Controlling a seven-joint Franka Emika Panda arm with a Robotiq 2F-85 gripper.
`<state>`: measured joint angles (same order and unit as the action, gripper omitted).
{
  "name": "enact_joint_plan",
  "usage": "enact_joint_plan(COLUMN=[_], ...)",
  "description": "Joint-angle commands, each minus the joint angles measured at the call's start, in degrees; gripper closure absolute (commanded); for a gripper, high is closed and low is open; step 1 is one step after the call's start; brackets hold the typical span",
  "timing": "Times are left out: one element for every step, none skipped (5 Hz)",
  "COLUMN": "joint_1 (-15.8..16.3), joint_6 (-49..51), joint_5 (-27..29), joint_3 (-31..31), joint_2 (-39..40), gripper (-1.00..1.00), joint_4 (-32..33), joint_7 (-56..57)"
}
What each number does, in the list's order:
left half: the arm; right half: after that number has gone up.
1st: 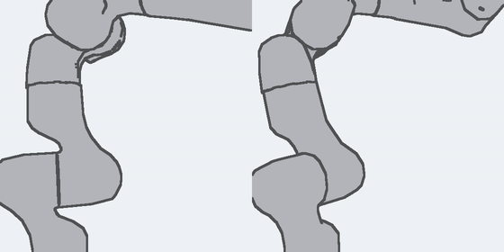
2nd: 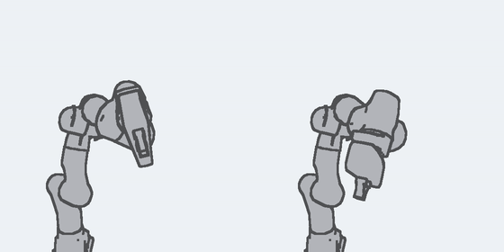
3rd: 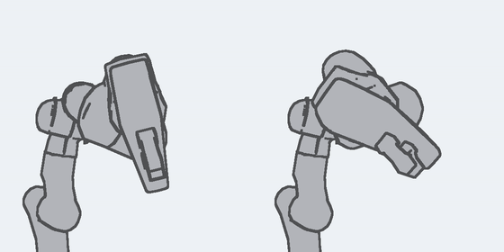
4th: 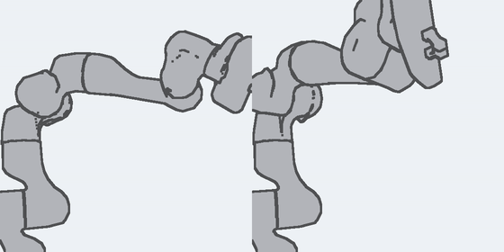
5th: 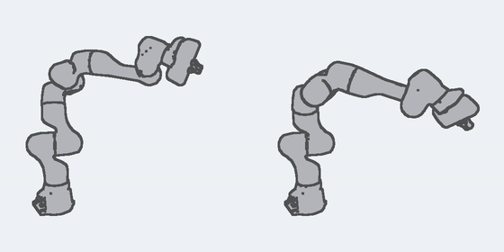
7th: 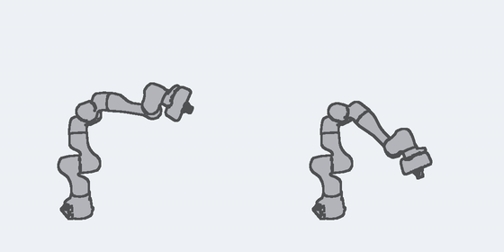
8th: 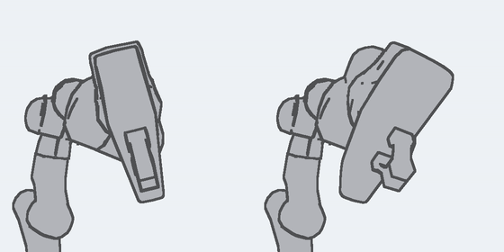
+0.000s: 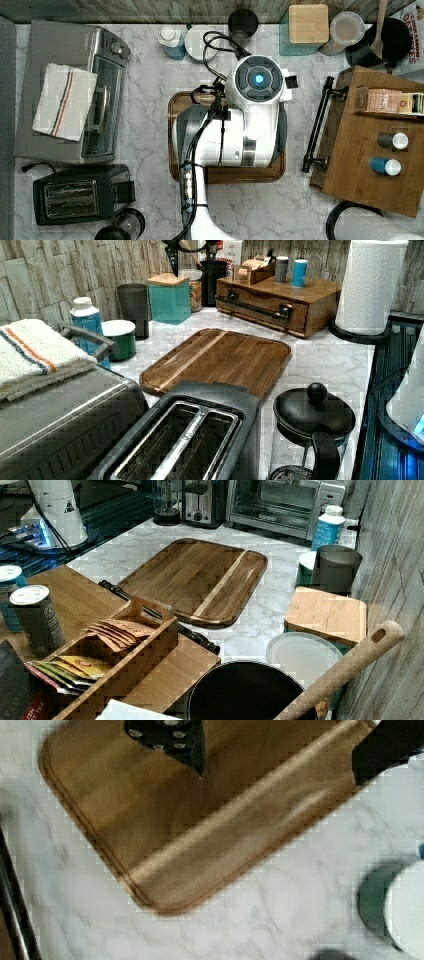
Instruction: Open the drawer.
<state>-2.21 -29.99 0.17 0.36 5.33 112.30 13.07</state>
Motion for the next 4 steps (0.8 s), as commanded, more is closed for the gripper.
enact_joint_plan(joint_1=[-6.4,-6.8,-7.6,-9.3], joint_6=[-8.1,-10.3,-14.6,-16.7], joint_5=[-4.0,-3.9,-2.7,-0.5], joint_3=[6.9,9.4,11.4,11.0], joint_2=[1.3,2.9,3.5,4.5], gripper=[-1.00,-1.00,-1.00,-1.00], joint_4=[4.0,3.4,4.6,5.5], joint_7=[17.5,22.9,28.4,31.5])
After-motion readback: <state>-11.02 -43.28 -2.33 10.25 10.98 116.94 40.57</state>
